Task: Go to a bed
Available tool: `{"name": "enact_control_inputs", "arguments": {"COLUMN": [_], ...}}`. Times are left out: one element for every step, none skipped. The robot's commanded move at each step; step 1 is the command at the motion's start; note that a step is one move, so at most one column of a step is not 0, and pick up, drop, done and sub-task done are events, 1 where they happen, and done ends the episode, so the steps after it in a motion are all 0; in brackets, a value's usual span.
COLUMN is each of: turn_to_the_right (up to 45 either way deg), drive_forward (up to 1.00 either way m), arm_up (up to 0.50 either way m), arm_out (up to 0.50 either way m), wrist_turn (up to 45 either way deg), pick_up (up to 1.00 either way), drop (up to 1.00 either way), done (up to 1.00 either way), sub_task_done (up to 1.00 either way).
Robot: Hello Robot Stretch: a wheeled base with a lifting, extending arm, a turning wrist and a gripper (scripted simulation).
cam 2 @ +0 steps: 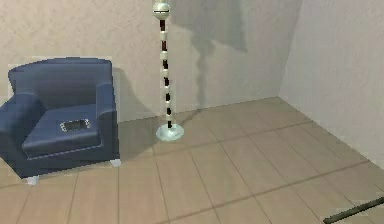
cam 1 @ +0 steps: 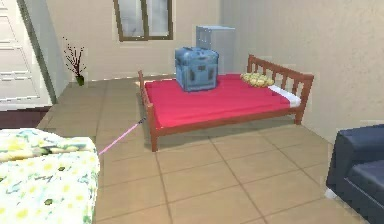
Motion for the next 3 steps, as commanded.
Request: {"name": "enact_control_inputs", "arguments": {"turn_to_the_right": [-6.0, 0.0, -18.0], "drive_forward": [0.00, 1.00, 0.00], "arm_up": [0.00, 0.00, 0.00], "arm_out": [0.00, 0.00, 0.00], "wrist_turn": [0.0, 0.0, 0.0], "pick_up": [0.00, 0.00, 0.00], "drop": [0.00, 0.00, 0.00], "done": [0.00, 0.00, 0.00], "sub_task_done": [0.00, 0.00, 0.00]}}
